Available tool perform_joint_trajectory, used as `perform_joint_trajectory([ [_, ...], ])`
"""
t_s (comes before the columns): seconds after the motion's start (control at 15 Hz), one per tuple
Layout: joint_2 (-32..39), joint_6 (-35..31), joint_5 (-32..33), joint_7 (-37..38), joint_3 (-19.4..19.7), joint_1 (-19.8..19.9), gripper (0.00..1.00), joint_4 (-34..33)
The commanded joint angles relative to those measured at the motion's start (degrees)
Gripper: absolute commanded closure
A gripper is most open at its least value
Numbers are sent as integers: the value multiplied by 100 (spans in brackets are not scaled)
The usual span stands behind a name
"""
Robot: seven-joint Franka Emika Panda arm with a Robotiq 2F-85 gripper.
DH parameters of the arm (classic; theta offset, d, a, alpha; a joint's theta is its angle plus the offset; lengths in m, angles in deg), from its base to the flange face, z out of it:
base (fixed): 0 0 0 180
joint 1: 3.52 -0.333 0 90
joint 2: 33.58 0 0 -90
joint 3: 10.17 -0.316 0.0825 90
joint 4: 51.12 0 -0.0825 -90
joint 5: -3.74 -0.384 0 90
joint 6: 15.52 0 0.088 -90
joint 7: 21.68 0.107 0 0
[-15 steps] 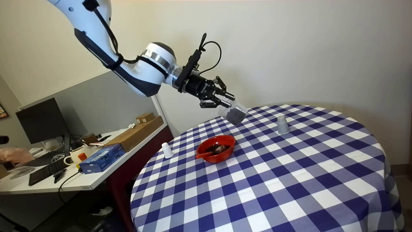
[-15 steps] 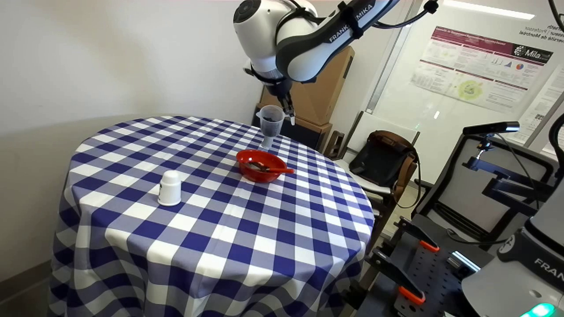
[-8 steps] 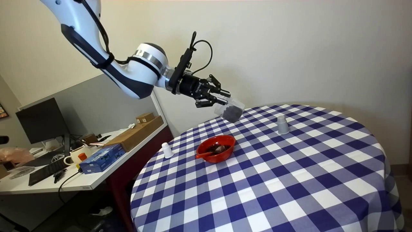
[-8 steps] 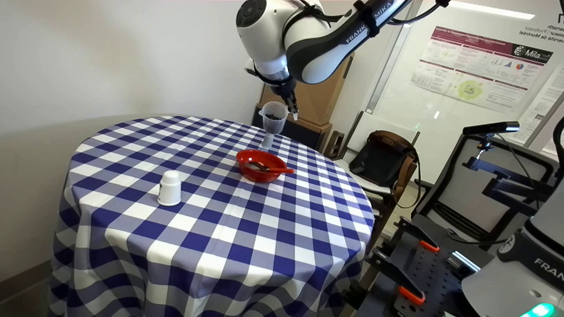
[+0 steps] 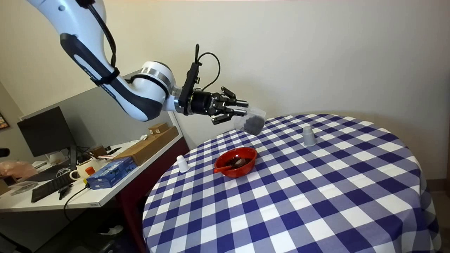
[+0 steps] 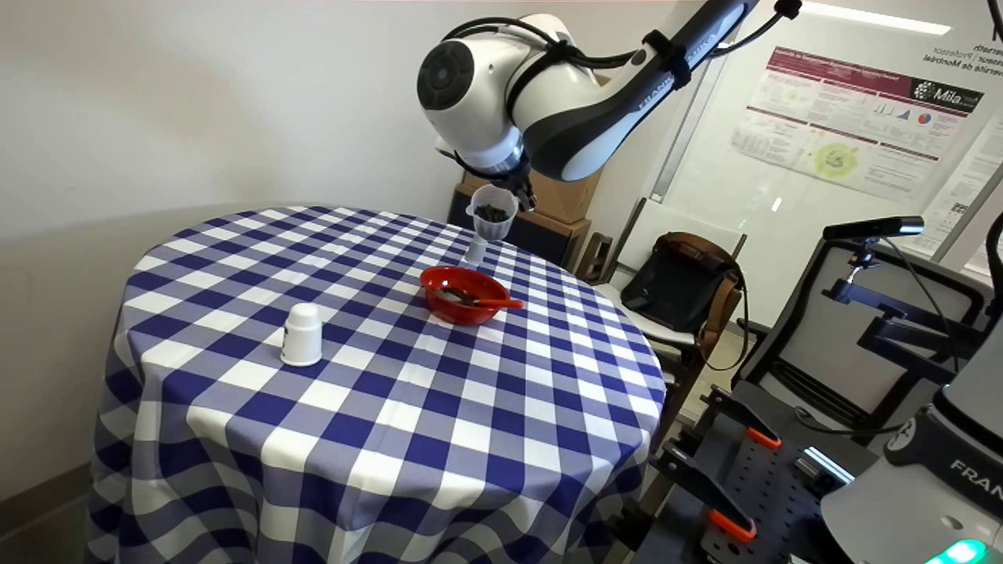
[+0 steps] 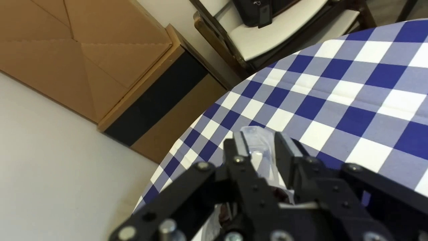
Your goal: Pick up the plastic cup from the table, pour some of its contents in the orange bowl and put the cup back on the table.
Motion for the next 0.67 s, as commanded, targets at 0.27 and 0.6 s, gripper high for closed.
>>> perform_joint_trajectory([
  [0.27, 64, 725, 937, 570, -229, -195, 88, 394],
  [0.6, 278, 1132, 1478, 724, -309, -207, 88, 532],
])
